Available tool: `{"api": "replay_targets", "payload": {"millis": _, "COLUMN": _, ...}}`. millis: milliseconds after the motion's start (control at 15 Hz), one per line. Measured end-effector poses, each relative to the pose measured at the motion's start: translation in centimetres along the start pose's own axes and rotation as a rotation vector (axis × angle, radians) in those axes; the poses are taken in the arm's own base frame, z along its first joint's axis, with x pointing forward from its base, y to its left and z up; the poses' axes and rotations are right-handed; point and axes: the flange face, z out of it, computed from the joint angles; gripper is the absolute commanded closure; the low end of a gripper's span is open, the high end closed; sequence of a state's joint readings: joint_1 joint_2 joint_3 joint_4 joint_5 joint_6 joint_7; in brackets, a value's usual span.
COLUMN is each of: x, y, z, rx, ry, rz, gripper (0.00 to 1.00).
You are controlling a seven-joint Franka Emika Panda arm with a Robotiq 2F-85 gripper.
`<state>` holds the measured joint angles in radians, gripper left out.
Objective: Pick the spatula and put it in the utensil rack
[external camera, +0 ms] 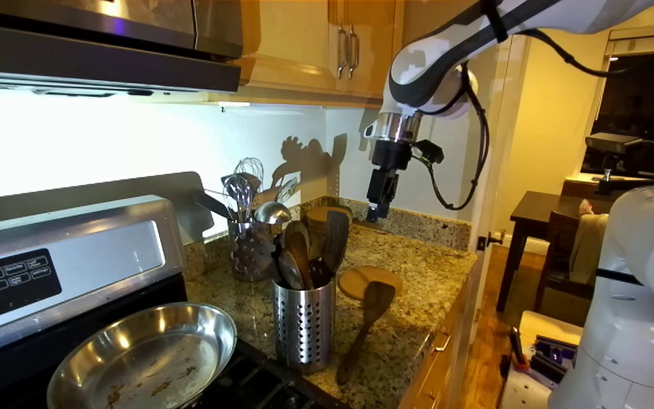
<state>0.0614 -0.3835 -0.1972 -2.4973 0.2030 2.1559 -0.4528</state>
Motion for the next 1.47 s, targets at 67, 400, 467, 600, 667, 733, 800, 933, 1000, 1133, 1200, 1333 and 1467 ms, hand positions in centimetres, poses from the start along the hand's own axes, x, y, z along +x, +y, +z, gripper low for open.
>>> {"api": "replay_targets", "payload": {"millis": 67, "x": 0.0, "y": 1.0, "z": 0.5, "rx": 0.010, "ry": 0.006, "rz": -0.001, "gripper": 0.00}}
{"api": "replay_targets", "payload": {"millis": 400, "x": -0.6, "y": 5.4, "z": 3.8, "rx": 0.084, "ry": 0.003, "rz": 0.028, "gripper": 0.00}}
{"api": "replay_targets", "payload": {"millis": 467, "x": -0.6, "y": 6.2, "z": 4.5, "rx": 0.100, "ry": -0.002, "rz": 0.038, "gripper": 0.00}}
{"api": "replay_targets", "payload": {"millis": 600, "x": -0.6, "y": 7.5, "z": 5.9, "rx": 0.125, "ry": -0.012, "rz": 0.057, "gripper": 0.00}}
{"api": "replay_targets", "payload": {"millis": 667, "x": -0.5, "y": 8.2, "z": 6.5, "rx": 0.130, "ry": -0.021, "rz": 0.063, "gripper": 0.00}}
{"api": "replay_targets", "payload": {"millis": 733, "x": -0.5, "y": 8.7, "z": 7.2, "rx": 0.133, "ry": -0.032, "rz": 0.067, "gripper": 0.00}}
{"api": "replay_targets", "payload": {"millis": 800, "x": -0.4, "y": 9.2, "z": 7.8, "rx": 0.134, "ry": -0.043, "rz": 0.070, "gripper": 0.00}}
{"api": "replay_targets", "payload": {"millis": 933, "x": -0.5, "y": 10.1, "z": 8.9, "rx": 0.136, "ry": -0.066, "rz": 0.071, "gripper": 0.00}}
{"api": "replay_targets", "payload": {"millis": 1000, "x": -0.5, "y": 10.5, "z": 9.4, "rx": 0.137, "ry": -0.076, "rz": 0.068, "gripper": 0.00}}
{"api": "replay_targets", "payload": {"millis": 1133, "x": -0.7, "y": 11.2, "z": 10.4, "rx": 0.143, "ry": -0.094, "rz": 0.061, "gripper": 0.00}}
{"api": "replay_targets", "payload": {"millis": 1200, "x": -0.8, "y": 11.6, "z": 10.9, "rx": 0.146, "ry": -0.101, "rz": 0.063, "gripper": 0.00}}
{"api": "replay_targets", "payload": {"millis": 1333, "x": -0.8, "y": 11.7, "z": 11.4, "rx": 0.148, "ry": -0.111, "rz": 0.064, "gripper": 0.00}}
{"api": "replay_targets", "payload": {"millis": 1467, "x": -0.7, "y": 11.5, "z": 11.4, "rx": 0.149, "ry": -0.112, "rz": 0.059, "gripper": 0.00}}
